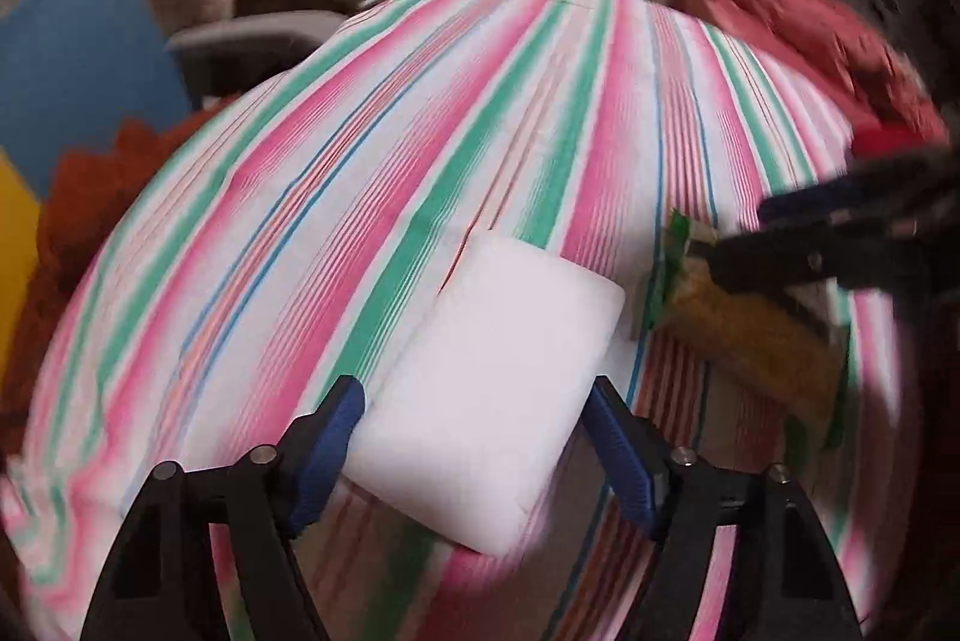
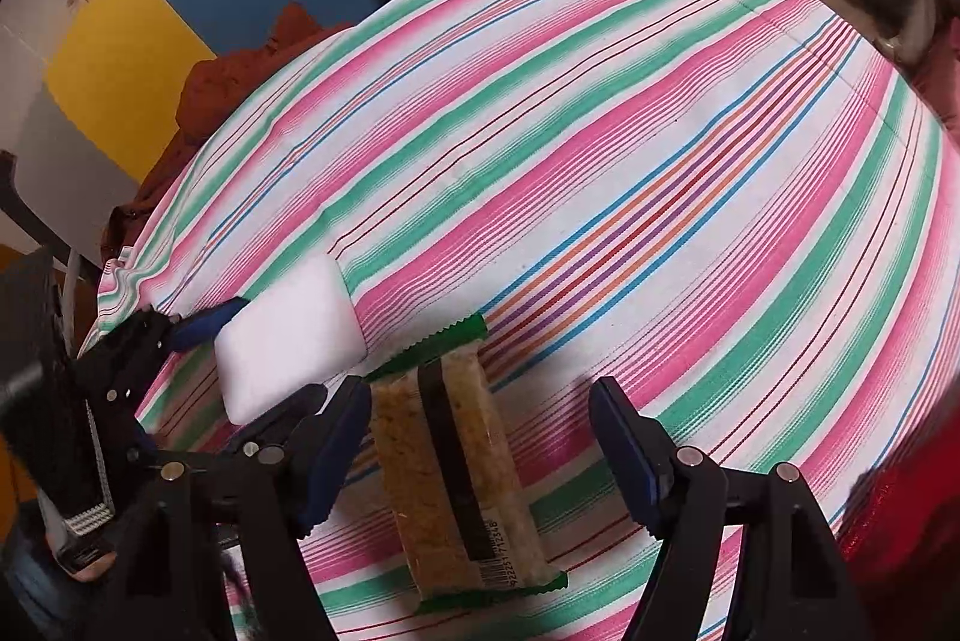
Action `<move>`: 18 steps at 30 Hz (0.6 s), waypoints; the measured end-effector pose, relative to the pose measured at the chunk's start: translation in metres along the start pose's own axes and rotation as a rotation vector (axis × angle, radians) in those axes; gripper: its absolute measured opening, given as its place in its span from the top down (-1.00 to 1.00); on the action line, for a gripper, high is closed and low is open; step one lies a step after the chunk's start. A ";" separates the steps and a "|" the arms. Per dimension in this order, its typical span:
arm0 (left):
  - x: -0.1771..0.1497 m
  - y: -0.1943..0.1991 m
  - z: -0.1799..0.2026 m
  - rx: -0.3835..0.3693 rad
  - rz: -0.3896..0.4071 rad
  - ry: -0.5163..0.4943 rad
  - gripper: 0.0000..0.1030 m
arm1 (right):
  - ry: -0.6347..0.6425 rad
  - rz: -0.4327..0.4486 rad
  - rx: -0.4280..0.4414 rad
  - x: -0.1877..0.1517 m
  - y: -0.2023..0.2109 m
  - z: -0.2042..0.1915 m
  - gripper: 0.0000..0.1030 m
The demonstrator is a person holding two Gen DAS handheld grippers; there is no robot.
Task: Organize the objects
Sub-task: 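Grasp the white sponge with the left tool while the right holds the cracker packet, then carry the white sponge and cracker packet toward the gold tray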
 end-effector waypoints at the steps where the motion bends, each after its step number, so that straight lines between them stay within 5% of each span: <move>1: -0.002 0.001 -0.002 0.012 -0.001 0.019 -0.38 | 0.002 -0.002 -0.002 0.001 -0.004 -0.001 -0.47; 7: -0.035 0.019 -0.019 0.101 -0.045 0.208 -0.31 | 0.048 -0.030 0.021 0.002 -0.020 -0.015 -0.47; 14: -0.111 0.063 -0.040 0.213 -0.091 0.485 -0.31 | 0.176 -0.136 -0.039 -0.015 -0.038 -0.032 -0.48; 18: -0.144 0.089 -0.032 0.268 -0.087 0.548 -0.31 | 0.213 -0.149 -0.077 -0.019 -0.041 -0.036 -0.46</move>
Point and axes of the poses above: each gripper's, at about its wrist camera, not at the fingertips, and y roughly against the way its jaws point, z to its right, x to its top, the point moved 6 cm from there along -y, roughly the way its jaws point, and after that the axes turned 13 degrees about x, right-handed, at the moved point
